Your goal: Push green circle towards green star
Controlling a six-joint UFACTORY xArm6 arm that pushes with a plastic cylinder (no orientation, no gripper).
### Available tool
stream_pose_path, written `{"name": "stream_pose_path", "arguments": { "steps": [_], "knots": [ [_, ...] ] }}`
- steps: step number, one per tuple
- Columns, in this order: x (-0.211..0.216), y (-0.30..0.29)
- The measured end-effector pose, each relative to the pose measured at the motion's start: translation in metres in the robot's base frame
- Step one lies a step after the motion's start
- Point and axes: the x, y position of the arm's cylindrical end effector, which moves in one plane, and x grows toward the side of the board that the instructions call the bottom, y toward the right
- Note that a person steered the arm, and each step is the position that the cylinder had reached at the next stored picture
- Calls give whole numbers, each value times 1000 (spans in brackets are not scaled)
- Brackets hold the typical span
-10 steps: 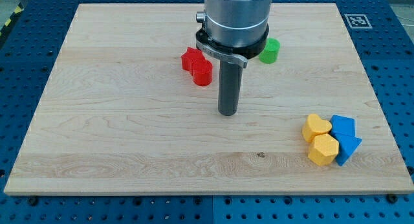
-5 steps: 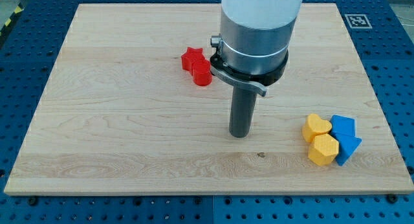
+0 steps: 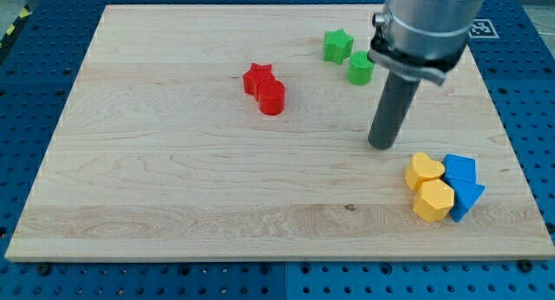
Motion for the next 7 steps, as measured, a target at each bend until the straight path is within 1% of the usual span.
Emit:
{"name": "stream_pose_path", "arguments": {
  "steps": [1, 2, 4, 5, 6, 7],
  "knots": [
    [-35, 9],
    [-80, 8],
    [-82, 8],
    [-93, 6],
    [-94, 6],
    [-95, -7]
  ]
}}
